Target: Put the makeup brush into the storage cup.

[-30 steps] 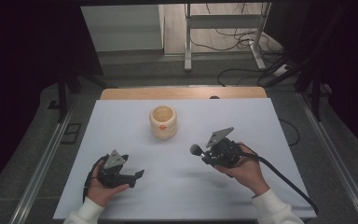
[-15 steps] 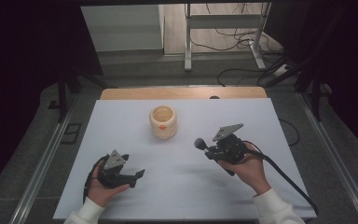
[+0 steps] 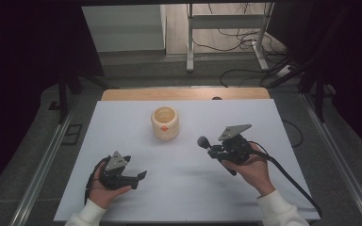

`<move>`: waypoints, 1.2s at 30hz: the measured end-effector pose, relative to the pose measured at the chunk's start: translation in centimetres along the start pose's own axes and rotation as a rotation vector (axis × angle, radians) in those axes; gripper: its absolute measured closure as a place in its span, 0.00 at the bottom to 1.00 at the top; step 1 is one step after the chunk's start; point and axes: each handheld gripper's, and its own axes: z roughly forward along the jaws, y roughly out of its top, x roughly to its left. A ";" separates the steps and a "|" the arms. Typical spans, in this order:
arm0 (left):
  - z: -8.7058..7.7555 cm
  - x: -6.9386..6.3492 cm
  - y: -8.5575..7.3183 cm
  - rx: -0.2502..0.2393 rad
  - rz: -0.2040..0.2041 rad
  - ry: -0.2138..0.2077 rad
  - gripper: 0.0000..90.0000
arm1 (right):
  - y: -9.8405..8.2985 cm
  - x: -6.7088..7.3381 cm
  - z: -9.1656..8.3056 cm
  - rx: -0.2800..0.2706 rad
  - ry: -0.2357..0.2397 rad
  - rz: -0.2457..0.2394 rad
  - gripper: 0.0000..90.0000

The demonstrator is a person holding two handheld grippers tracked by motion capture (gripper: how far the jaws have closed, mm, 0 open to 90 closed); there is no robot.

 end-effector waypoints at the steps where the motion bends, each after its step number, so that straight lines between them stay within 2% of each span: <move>1: 0.0 0.0 0.0 -0.002 -0.003 -0.003 0.17 | 0.0 0.0 0.0 -0.007 0.007 0.000 0.79; 6: 0.1 0.1 0.0 -0.002 -0.004 -0.002 0.17 | 0.0 -0.2 -0.3 -0.045 0.021 0.018 0.79; 14: 0.1 0.1 0.0 -0.001 -0.004 0.001 0.17 | -0.1 -0.5 -0.5 -0.074 0.003 0.036 0.79; 22: 0.1 0.1 0.0 -0.002 -0.005 0.002 0.17 | -0.3 -1.0 -1.0 -0.135 -0.012 0.093 0.79; 36: 0.1 0.0 0.0 -0.003 -0.004 0.002 0.17 | -0.2 -0.9 -1.5 -0.199 -0.026 0.127 0.79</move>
